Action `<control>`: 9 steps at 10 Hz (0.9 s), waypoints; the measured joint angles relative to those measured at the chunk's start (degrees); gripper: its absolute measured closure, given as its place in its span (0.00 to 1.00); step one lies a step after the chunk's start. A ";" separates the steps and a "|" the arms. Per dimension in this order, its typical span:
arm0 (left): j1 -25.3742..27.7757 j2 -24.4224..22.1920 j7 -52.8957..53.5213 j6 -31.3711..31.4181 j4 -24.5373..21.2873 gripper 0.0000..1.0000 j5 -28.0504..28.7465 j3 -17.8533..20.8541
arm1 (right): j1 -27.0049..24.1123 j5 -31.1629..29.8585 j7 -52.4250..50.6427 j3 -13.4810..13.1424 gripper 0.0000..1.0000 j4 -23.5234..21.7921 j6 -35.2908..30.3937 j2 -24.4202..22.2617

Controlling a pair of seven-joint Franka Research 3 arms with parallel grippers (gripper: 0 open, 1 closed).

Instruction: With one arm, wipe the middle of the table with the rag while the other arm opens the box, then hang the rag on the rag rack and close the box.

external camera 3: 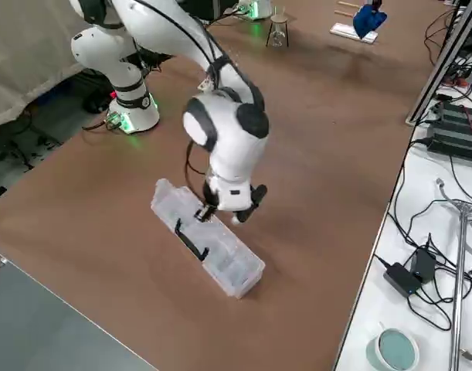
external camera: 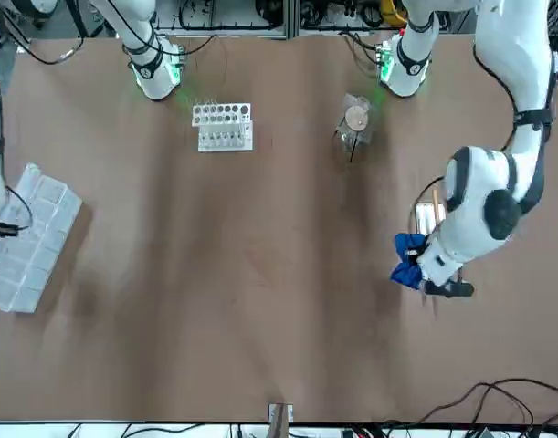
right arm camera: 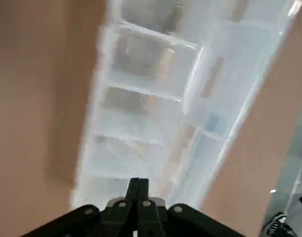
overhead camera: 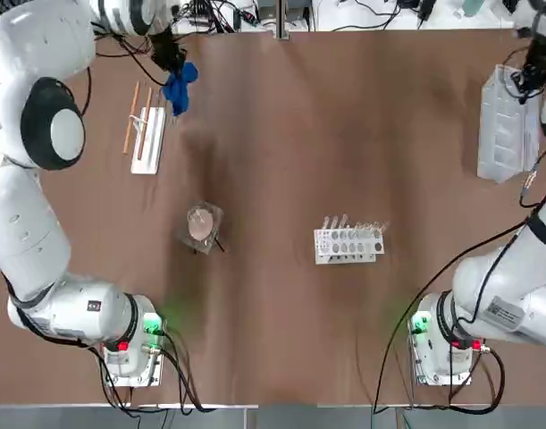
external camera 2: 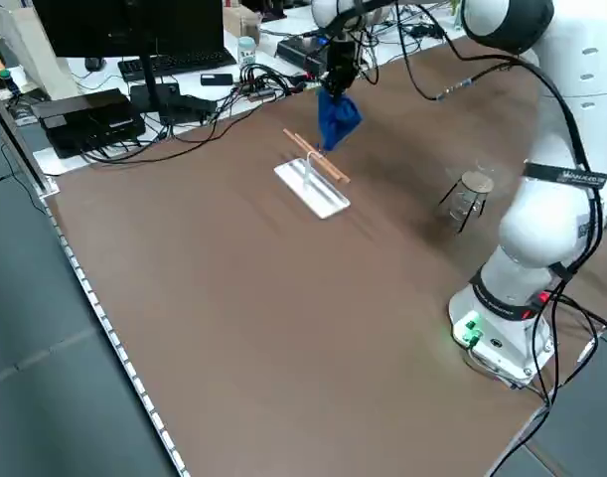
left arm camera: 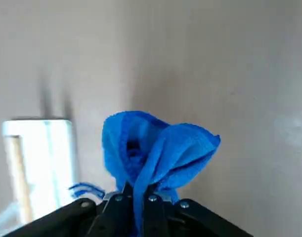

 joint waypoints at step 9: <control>-29.29 26.24 -21.86 16.21 21.16 0.92 0.04 -0.48 | -9.29 3.31 -10.63 2.01 0.95 2.56 3.23 4.58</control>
